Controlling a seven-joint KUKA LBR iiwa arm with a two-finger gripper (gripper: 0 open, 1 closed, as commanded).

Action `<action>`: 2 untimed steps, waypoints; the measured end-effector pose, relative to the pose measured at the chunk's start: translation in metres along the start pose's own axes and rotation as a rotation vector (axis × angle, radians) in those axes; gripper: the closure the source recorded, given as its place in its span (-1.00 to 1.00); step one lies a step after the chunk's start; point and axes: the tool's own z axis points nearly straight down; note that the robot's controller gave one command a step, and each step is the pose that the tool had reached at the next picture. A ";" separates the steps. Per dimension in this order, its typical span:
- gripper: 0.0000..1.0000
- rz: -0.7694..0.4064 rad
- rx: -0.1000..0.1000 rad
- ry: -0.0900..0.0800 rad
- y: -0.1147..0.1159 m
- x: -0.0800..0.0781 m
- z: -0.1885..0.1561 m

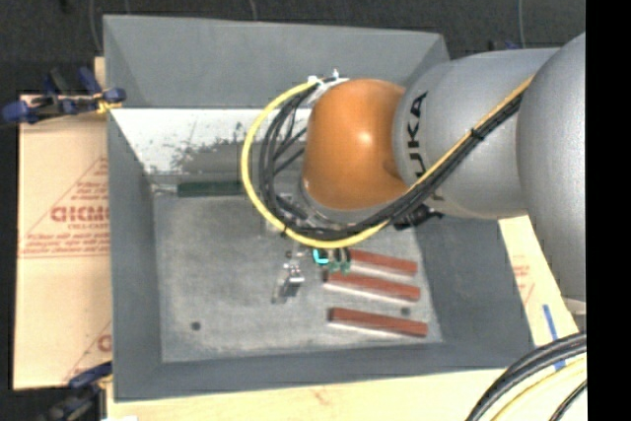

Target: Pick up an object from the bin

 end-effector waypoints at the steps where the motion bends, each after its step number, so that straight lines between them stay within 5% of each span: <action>1: -1.00 0.003 -0.001 -0.007 0.000 -0.002 -0.004; 2: -1.00 -0.073 0.000 -0.016 0.021 -0.070 0.049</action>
Offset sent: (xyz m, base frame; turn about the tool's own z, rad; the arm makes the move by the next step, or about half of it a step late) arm 0.0967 0.0334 -0.0829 -0.1123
